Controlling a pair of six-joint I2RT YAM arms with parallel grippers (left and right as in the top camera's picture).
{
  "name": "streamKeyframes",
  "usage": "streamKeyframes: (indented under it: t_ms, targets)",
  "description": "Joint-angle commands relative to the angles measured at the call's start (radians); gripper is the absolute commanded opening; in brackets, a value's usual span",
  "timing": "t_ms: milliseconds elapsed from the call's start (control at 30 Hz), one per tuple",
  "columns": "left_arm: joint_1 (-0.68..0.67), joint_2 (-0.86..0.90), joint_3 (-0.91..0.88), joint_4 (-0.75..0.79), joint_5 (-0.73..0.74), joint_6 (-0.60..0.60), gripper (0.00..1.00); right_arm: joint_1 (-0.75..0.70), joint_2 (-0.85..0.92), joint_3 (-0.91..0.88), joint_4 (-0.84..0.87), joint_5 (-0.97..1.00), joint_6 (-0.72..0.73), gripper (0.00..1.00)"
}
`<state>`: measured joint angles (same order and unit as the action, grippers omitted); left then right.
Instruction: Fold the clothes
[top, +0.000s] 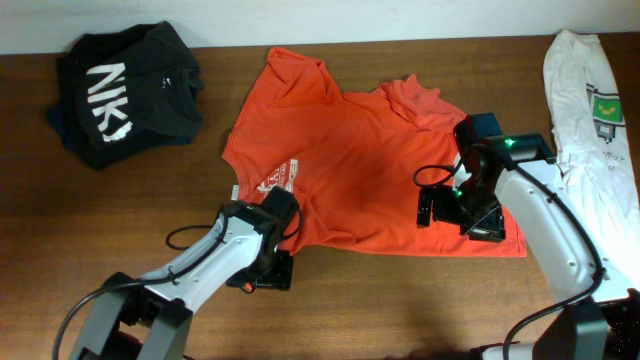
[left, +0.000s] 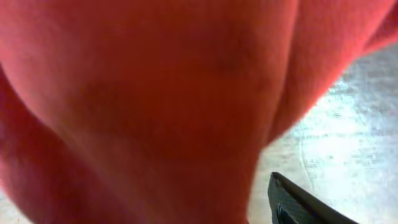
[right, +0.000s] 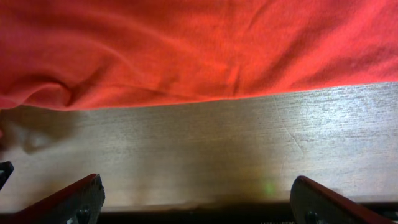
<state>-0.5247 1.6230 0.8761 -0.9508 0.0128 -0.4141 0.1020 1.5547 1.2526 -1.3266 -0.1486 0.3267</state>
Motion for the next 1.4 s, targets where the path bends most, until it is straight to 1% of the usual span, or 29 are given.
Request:
streamKeyframes:
  t_ms: [0,67,100,133,167,200,300,367,400,467,500,600,667,733,767,800,867,900,933,967,1033,1133,1167,1200,1233,1267,1333,1367]
  targets:
    - [-0.003,-0.01,-0.01,0.043,-0.049,-0.06,0.68,0.009,-0.015,-0.006,-0.001,0.002,-0.008,0.99]
    - [-0.003,-0.01,-0.01,0.054,-0.059,-0.068,0.66,0.009,-0.015,-0.006,-0.001,0.002,-0.009,0.99]
    - [-0.003,-0.01,-0.01,0.056,-0.059,-0.068,0.54,0.009,-0.015,-0.006,-0.001,0.002,-0.009,0.99]
    - [-0.003,-0.01,-0.01,0.056,-0.059,-0.068,0.33,0.009,-0.015,-0.006,-0.001,0.002,-0.009,0.99]
    - [-0.003,-0.011,-0.01,0.056,-0.058,-0.068,0.19,0.009,-0.015,-0.006,-0.001,0.002,-0.009,0.99]
    - [-0.003,-0.011,-0.007,0.045,-0.05,-0.068,0.01,0.009,-0.015,-0.006,0.0,0.002,-0.009,0.99]
    - [-0.003,-0.021,0.069,-0.062,0.012,-0.068,0.01,0.009,-0.015,-0.006,0.0,0.002,-0.009,0.99]
    - [-0.002,-0.025,0.226,-0.225,0.054,-0.068,0.01,0.009,-0.015,-0.006,0.0,0.002,-0.009,0.99]
    - [0.003,-0.025,0.292,-0.292,0.064,-0.067,0.03,0.009,-0.015,-0.006,0.0,0.002,-0.009,0.99]
    - [0.022,-0.025,0.409,-0.39,0.1,0.003,0.05,0.009,-0.015,-0.006,0.0,0.002,-0.009,0.99]
    - [0.033,-0.025,0.432,-0.402,0.114,0.027,0.08,0.009,-0.015,-0.006,0.0,0.002,-0.009,0.99]
    - [0.103,-0.022,0.438,-0.382,0.117,0.089,0.09,0.009,-0.015,-0.006,-0.005,0.002,-0.024,0.99]
    - [0.163,-0.022,0.438,-0.313,0.037,0.106,0.09,0.009,-0.015,-0.006,-0.005,0.002,-0.031,0.99]
    - [0.213,-0.022,0.434,-0.22,0.012,0.106,0.09,0.009,-0.015,-0.01,-0.009,0.002,-0.031,0.99]
    - [0.222,-0.021,0.434,-0.206,0.012,0.106,0.13,0.009,-0.015,-0.013,-0.008,0.002,-0.031,0.99]
    - [0.233,-0.021,0.434,-0.174,0.012,0.106,0.32,0.009,-0.015,-0.017,-0.008,0.002,-0.032,0.99]
    - [0.236,-0.018,0.434,-0.142,0.003,0.105,0.49,0.009,-0.015,-0.034,-0.005,0.002,-0.032,0.99]
    - [0.236,-0.017,0.434,-0.141,-0.006,0.105,0.55,0.009,-0.015,-0.048,0.0,0.002,-0.032,0.99]
    - [0.236,-0.017,0.434,-0.142,-0.023,0.105,0.58,0.009,-0.015,-0.06,0.006,0.002,-0.032,0.99]
    - [0.236,-0.017,0.434,-0.142,-0.082,0.105,0.59,0.009,-0.015,-0.078,0.014,0.002,-0.031,0.99]
    - [0.236,-0.017,0.434,-0.18,-0.061,0.081,0.58,0.009,-0.015,-0.088,0.016,0.002,-0.031,0.99]
    - [0.235,-0.019,0.434,-0.263,0.05,0.067,0.57,0.009,-0.015,-0.09,0.031,0.002,-0.031,0.99]
    - [0.235,-0.019,0.434,-0.293,0.082,0.068,0.5,0.009,-0.015,-0.09,0.035,0.002,-0.031,0.99]
    - [0.235,-0.019,0.434,-0.332,0.114,0.068,0.19,0.009,-0.015,-0.09,0.038,0.002,-0.031,0.99]
    - [0.227,-0.019,0.434,-0.369,0.138,0.068,0.01,0.009,-0.015,-0.09,0.042,0.002,-0.031,0.99]
    - [0.209,-0.021,0.434,-0.391,0.141,0.068,0.01,0.009,-0.015,-0.09,0.046,0.002,-0.031,0.99]
    - [0.147,-0.023,0.434,-0.39,0.123,0.071,0.01,0.009,-0.015,-0.09,0.061,0.002,-0.031,0.99]
    - [0.102,-0.023,0.433,-0.38,0.102,0.071,0.07,0.009,-0.015,-0.09,0.061,0.001,-0.031,0.99]
